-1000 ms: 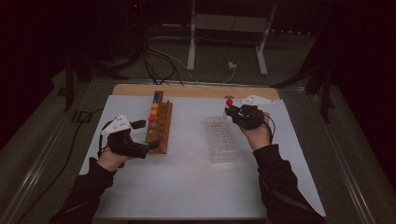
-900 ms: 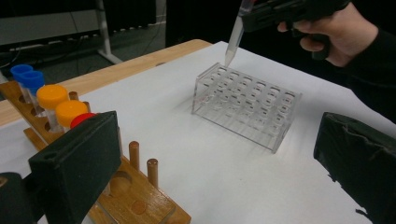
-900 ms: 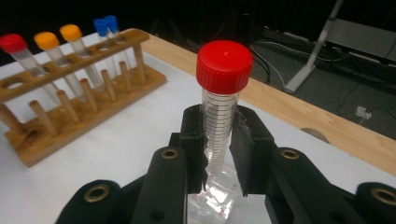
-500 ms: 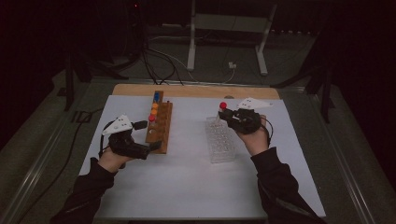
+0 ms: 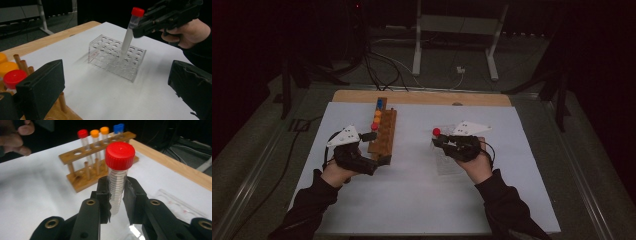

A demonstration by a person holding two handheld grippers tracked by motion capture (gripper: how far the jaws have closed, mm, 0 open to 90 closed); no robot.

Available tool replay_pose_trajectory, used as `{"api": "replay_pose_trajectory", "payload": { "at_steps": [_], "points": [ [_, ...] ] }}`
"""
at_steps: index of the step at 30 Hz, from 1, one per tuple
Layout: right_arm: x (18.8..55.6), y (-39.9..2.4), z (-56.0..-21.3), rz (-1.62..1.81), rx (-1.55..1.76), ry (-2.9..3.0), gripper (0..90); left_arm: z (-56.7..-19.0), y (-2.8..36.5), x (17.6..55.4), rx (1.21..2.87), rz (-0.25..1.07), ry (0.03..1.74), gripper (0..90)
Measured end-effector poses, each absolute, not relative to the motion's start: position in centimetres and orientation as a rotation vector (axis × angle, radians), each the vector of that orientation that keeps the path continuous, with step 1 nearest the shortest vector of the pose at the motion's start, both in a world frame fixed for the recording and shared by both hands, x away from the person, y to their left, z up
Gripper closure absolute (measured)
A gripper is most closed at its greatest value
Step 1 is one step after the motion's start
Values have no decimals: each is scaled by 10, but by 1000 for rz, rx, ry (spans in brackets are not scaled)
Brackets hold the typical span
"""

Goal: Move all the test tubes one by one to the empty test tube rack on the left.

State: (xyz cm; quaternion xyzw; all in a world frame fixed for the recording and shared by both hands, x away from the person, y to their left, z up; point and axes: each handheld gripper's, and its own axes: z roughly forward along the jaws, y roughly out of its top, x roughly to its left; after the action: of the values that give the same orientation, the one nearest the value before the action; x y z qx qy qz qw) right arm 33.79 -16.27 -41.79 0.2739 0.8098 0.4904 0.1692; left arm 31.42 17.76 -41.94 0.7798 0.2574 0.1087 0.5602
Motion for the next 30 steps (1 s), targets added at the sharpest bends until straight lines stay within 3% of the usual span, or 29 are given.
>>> {"api": "replay_pose_trajectory", "payload": {
  "at_steps": [15,23,30],
  "points": [
    [313,-146,-433,1411,721,2383,750,-417,142,304,1884,205,519,26],
    [306,-140,-443,1396,712,2428,750,-413,125,308,1882,202,488,89],
    [303,-138,-442,1404,701,2435,750,-417,113,311,1890,198,474,224]
  ]
}}
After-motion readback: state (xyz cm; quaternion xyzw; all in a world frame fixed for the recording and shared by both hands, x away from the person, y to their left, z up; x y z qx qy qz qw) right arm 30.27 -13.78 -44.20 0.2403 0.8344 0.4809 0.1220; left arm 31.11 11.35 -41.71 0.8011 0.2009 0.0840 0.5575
